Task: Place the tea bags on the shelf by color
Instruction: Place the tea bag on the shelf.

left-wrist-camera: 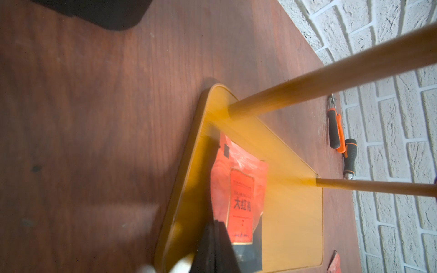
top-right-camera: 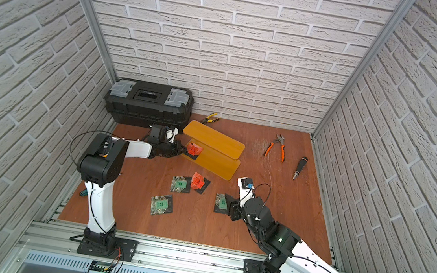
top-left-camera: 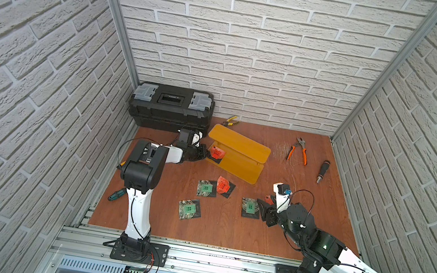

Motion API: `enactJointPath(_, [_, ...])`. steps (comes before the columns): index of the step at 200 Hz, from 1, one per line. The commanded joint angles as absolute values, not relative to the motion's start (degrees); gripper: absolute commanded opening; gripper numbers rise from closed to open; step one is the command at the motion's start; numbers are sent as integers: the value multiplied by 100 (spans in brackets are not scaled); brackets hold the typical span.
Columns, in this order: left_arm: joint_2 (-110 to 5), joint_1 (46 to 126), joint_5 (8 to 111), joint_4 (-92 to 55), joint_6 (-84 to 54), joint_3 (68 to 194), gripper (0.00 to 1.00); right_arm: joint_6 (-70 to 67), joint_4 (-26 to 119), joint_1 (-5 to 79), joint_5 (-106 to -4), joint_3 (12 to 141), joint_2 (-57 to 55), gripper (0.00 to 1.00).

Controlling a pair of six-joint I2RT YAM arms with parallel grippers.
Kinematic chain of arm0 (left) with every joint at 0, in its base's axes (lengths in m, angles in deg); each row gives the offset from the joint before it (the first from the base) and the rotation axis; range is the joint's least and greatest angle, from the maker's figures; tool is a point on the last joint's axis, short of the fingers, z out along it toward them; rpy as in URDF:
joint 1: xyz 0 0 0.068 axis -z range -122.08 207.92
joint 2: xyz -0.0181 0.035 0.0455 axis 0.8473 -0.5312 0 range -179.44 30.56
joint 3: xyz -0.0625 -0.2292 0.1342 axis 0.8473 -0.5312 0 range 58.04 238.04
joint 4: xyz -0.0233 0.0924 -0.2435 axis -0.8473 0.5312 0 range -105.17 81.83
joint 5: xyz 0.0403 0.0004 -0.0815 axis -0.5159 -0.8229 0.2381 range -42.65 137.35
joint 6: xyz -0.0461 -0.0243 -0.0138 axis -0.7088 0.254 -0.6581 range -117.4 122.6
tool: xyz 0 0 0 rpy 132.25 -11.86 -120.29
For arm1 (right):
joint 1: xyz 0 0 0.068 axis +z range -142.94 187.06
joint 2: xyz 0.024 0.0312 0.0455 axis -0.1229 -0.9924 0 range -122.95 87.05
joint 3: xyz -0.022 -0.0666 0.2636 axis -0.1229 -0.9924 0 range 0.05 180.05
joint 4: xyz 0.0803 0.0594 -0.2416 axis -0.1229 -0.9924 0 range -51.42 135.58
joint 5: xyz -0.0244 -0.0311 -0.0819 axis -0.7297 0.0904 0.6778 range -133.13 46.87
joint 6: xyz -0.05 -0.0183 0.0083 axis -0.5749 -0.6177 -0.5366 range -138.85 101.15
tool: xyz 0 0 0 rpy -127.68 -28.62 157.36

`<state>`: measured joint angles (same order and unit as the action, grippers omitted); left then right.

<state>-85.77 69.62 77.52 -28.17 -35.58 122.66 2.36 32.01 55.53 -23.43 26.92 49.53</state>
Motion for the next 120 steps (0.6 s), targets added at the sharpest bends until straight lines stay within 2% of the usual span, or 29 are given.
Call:
enactJointPath(1, [-8691,6891,7850,-2793,-3449,12436,8,294,3333,5531,-2257,2619,4952,64])
enactJointPath(46, [-8676,6859,7850,-2765,-3441,12458,20,303,3349,5531,-2265,2616,4934,64])
enactJointPath(120, [-8558,6778,7775,-2765,-3476,12363,30,312,3382,5533,-2257,2624,4867,64])
